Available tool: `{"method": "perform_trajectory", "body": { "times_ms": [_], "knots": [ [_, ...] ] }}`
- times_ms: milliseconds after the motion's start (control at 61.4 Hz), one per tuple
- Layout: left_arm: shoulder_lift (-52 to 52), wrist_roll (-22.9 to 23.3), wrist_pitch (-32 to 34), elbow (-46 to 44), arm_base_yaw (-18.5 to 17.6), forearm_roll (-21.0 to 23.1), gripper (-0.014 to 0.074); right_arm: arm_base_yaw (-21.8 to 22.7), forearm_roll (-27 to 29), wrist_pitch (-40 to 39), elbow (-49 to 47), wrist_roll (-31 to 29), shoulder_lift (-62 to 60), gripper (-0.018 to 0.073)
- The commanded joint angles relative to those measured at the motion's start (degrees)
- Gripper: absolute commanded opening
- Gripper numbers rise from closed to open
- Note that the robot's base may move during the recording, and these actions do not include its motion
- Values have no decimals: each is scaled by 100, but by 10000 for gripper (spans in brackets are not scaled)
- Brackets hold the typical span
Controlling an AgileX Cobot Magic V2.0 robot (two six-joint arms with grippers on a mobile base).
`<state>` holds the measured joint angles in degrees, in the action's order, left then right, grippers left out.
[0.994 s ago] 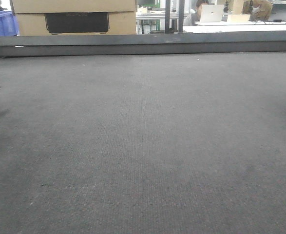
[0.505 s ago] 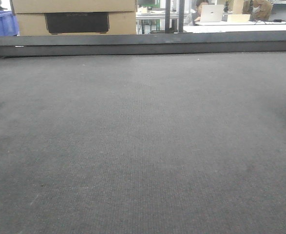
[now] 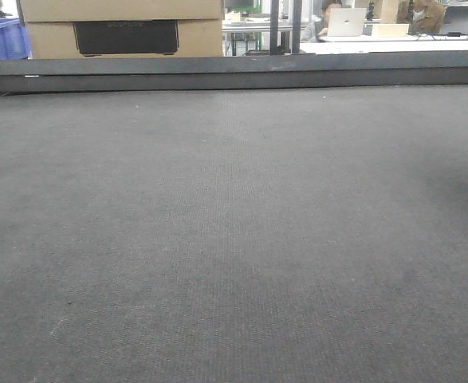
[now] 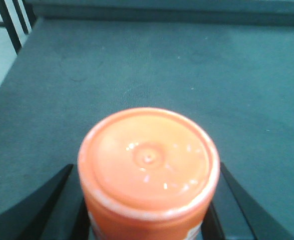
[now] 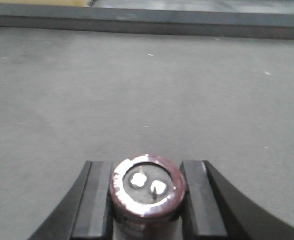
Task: Place cylindrical capacitor in blue bin on shelf
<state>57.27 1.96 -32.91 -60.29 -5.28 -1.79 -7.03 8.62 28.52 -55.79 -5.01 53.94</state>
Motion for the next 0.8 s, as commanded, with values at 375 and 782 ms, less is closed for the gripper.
{"method": "perform_trajectory", "body": {
  "times_ms": [375, 782],
  "knots": [
    [-1750, -11, -1308, 11, -40, -12, -111, -179, -347, 612, 286, -7, -1959, -90],
    [-1809, -11, -1296, 22, -40, -12, -111, -179, -341, 626, 285, -7, -2198, -90]
  ]
}}
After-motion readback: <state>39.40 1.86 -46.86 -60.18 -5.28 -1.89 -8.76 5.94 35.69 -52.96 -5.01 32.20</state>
